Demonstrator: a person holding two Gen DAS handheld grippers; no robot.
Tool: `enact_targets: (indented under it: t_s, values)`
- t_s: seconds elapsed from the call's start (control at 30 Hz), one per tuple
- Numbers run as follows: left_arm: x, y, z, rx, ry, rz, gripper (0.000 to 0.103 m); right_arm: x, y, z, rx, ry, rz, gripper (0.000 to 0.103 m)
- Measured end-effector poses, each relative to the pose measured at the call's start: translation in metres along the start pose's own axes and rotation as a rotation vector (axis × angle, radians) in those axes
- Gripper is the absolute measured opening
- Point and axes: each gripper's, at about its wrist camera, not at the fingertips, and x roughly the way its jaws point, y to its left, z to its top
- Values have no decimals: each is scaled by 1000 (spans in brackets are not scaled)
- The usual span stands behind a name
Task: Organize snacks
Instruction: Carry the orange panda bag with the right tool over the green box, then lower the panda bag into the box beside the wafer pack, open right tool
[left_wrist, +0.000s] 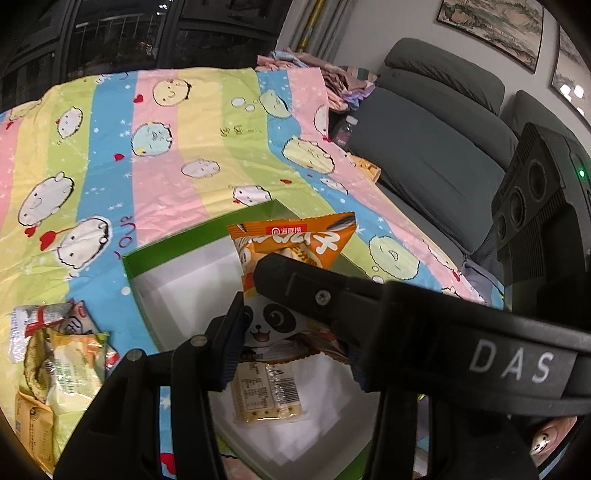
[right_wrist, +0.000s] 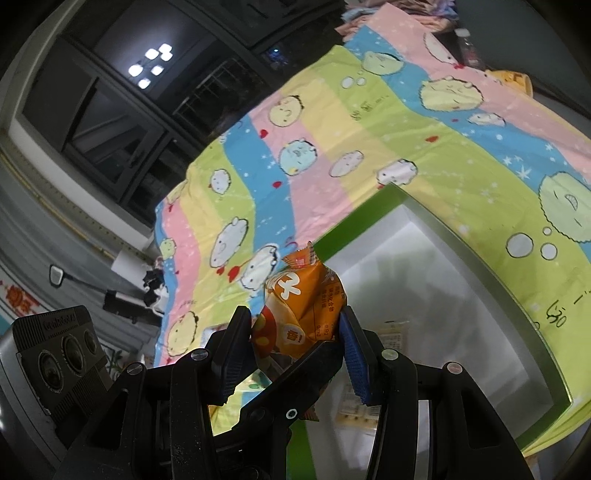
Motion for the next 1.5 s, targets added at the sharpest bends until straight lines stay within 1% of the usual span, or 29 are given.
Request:
enact_targets:
  t_s: [0.4, 0.63, 0.87, 1.07, 1.17, 1.27, 1.3, 1.37, 1.5]
  values:
    - [42, -2, -4, -31, 113, -58, 48, 13, -35, 3, 83, 58, -81, 51]
    - [66, 0, -10, -57, 181, -63, 48, 26, -55, 3, 136, 98, -118, 51]
    - [81, 5, -13, -95, 241, -75, 49, 35, -68, 2, 183, 116, -147, 51]
    - [83, 10, -16, -119, 261, -63, 49, 42, -73, 0, 234, 108, -170, 51]
    - [84, 7, -18, -106, 265, -32, 50, 44, -78, -2, 267, 101, -177, 51]
    - [84, 6, -20, -96, 272, -7, 50, 43, -82, -5, 285, 95, -236, 51]
    - [84, 6, -21, -101, 272, -10, 50, 43, -84, -6, 294, 93, -247, 51]
    - [83, 7, -22, -103, 271, -18, 50, 41, -87, -8, 311, 91, -234, 51]
    - [81, 8, -25, -111, 273, -28, 51, 39, -88, -11, 321, 83, -247, 51]
